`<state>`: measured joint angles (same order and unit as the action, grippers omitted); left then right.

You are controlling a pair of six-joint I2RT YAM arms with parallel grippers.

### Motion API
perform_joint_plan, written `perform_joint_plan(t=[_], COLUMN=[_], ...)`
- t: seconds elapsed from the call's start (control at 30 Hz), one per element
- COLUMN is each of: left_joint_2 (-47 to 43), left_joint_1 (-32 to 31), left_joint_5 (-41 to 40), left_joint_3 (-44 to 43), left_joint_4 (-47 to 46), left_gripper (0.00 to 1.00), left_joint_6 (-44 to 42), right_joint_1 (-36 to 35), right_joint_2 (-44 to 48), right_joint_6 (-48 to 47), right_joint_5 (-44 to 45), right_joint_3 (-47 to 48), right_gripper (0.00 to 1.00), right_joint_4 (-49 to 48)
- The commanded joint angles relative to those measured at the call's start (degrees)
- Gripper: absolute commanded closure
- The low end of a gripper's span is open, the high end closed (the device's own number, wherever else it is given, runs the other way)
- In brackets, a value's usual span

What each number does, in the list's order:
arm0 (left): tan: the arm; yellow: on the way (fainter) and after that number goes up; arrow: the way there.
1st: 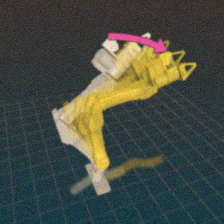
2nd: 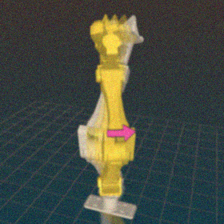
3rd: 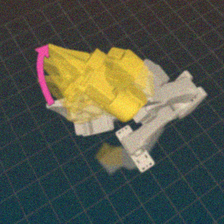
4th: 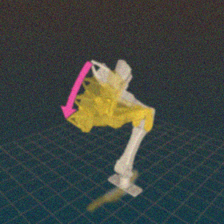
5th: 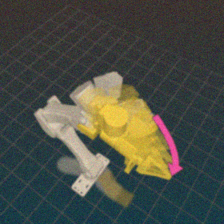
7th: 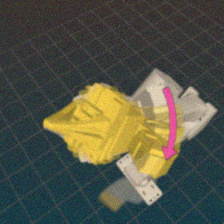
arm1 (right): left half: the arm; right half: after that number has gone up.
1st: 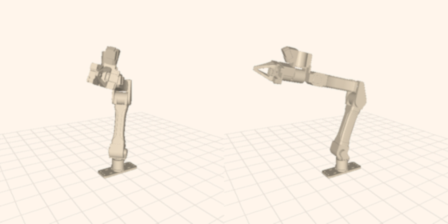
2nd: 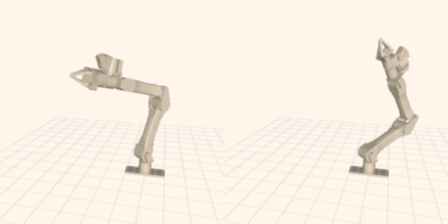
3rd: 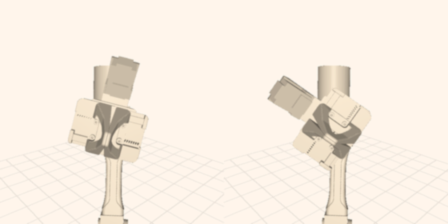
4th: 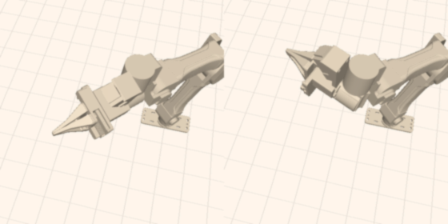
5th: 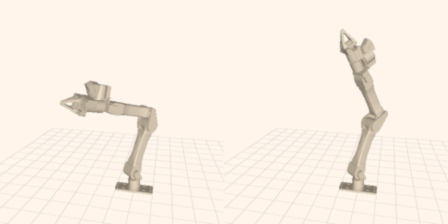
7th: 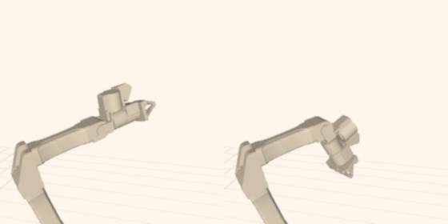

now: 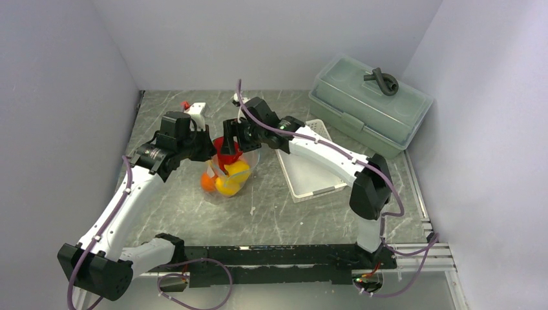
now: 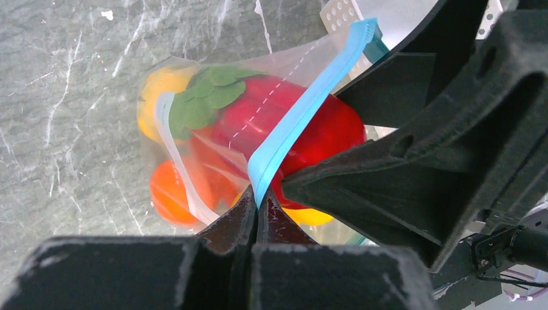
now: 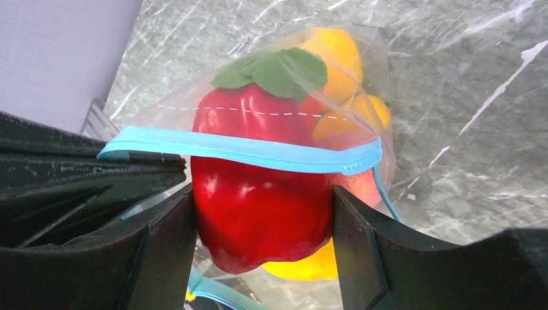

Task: Place the food in the zip-top bag and seal the zipper
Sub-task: Place the fake vegetable in the zipper food storage bag.

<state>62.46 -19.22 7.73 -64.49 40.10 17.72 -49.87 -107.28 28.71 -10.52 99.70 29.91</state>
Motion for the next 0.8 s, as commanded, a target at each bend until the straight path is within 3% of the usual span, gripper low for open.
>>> perform_joint_plan(t=[0.0, 0.33, 0.47, 0.6, 0.77], left_joint_2=[-1.11, -1.20, -1.20, -1.20, -1.07], left_joint_1=[-0.11, -0.11, -0.11, -0.11, -0.11], left_joint_5=[1.22, 1.20, 1.15, 1.07, 0.97], left_joint_3=[-0.16, -0.19, -0.18, -0.13, -0.11], left_joint_4=[-2.04, -1.95, -1.96, -1.95, -1.95], left_gripper=[1.00, 1.00, 1.00, 1.00, 1.00], left_joint_6=[0.06, 0.14, 0.13, 0.14, 0.16], right_joint_1=[-0.23, -1.26, -1.84, -2.08, -2.08], right_joint_2=[0.03, -1.14, -1.51, -1.00, 1.25], right_joint_6=[6.69, 11.88, 11.78, 11.01, 8.82], right_joint_5=[-0.02, 0.27, 1.32, 2.61, 4.43], right_joint_3=[-0.65, -7.72, -8.49, -8.56, -8.14], right_gripper=[1.00, 0.99, 0.87, 0.60, 0.44], right_joint_4=[-5.70, -11.92, -12.09, -11.77, -10.97])
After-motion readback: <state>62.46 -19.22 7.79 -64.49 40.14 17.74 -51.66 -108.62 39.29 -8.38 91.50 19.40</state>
